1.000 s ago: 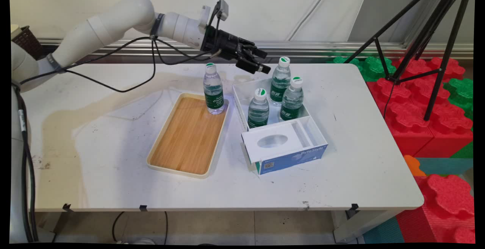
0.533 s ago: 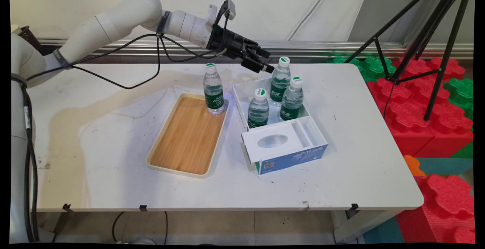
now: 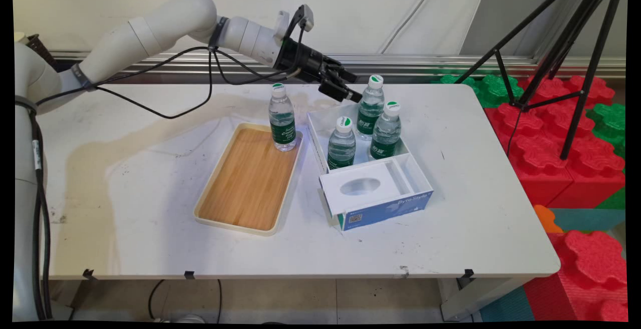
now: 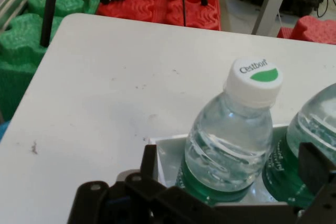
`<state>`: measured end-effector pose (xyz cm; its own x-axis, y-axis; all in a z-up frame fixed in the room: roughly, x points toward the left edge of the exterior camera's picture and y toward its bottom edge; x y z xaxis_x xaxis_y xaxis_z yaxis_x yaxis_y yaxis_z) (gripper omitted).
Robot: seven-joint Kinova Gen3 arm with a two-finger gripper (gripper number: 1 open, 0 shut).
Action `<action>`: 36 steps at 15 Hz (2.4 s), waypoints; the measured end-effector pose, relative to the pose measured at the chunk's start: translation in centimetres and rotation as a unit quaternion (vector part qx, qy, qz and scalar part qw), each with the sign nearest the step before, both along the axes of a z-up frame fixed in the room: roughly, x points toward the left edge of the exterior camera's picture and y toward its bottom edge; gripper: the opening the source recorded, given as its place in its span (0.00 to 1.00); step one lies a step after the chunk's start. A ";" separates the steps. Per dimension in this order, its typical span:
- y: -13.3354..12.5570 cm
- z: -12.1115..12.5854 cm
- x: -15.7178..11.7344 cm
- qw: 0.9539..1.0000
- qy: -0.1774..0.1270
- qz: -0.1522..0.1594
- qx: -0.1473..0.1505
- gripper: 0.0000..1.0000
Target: Pick up the green bottle from the white box
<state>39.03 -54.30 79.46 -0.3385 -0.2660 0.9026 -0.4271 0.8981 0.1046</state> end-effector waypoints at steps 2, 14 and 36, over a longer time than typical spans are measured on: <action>0.0 -0.1 -0.2 1.000 0.000 -0.001 0.002 1.00; -0.5 -1.0 -1.7 1.000 -0.001 -0.008 0.010 1.00; -2.1 -3.2 -4.2 1.000 0.003 -0.014 0.014 1.00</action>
<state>34.79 -56.39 76.28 -0.3403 -0.2817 0.8971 -0.4015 0.9062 0.1323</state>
